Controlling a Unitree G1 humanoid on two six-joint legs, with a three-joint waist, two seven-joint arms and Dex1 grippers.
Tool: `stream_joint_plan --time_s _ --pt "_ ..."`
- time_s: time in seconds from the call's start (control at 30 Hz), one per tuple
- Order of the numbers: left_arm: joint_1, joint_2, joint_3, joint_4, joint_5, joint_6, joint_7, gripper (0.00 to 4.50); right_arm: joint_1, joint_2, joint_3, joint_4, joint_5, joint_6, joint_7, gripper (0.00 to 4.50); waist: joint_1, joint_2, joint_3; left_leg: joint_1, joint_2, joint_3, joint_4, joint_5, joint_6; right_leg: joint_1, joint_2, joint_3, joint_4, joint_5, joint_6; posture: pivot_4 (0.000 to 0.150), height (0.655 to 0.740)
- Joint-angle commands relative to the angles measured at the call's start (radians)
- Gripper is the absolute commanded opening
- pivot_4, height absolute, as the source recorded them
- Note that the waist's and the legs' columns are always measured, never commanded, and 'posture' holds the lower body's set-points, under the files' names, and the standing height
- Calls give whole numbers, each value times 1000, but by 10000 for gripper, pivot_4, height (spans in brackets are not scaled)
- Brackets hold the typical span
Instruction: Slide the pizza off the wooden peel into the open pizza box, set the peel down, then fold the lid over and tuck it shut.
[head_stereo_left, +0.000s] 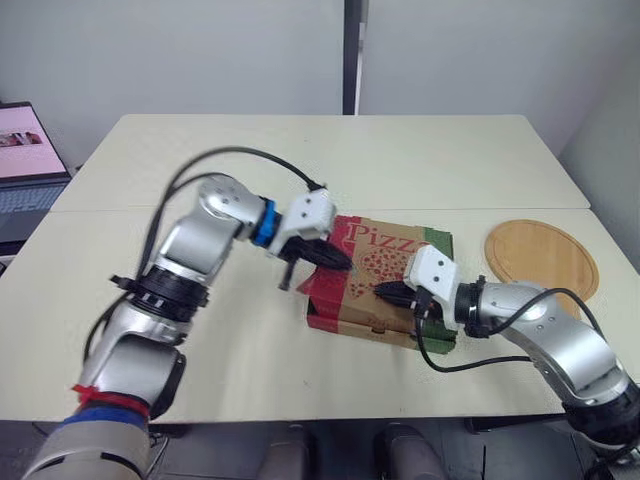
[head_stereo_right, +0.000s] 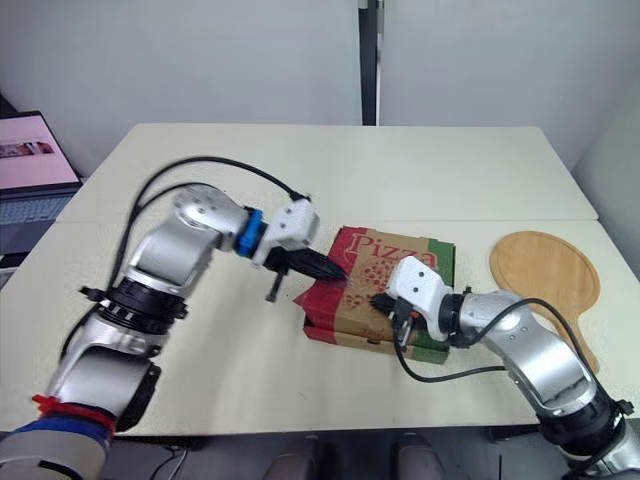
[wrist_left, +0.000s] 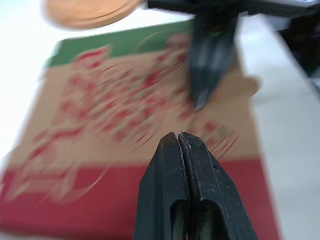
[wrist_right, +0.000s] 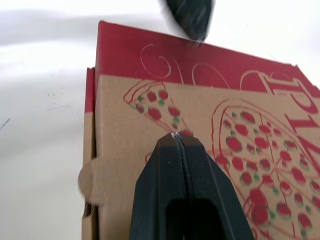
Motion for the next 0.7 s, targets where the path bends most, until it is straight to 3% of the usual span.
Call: stream_joint_plan --time_s 0.03,0.17,0.4,0.7 --pt "-18 59 38 84 29 -52 2 0 -17 7 16 12 -22 -30 25 222 -2 0 0 0 0 0 0 0 0 0 0 0 0 0 0 1500 7318" --pt "21 117 2 153 91 -165 -25 0 -26 6 8 19 -29 -37 45 222 -3 0 0 0 0 0 0 0 0 -1 0 0 0 0 0 1500 7318" --pt "70 96 -25 137 113 -212 -44 0 -39 -1 -1 11 -24 -27 68 222 -1 0 0 -1 0 0 0 0 0 -1 -1 0 0 0 0 1500 7318" --pt "97 56 -23 50 64 -124 -73 0 -40 -1 -2 7 -26 -27 89 222 -2 0 0 -1 0 0 0 0 0 -1 0 0 0 0 0 1500 7318"
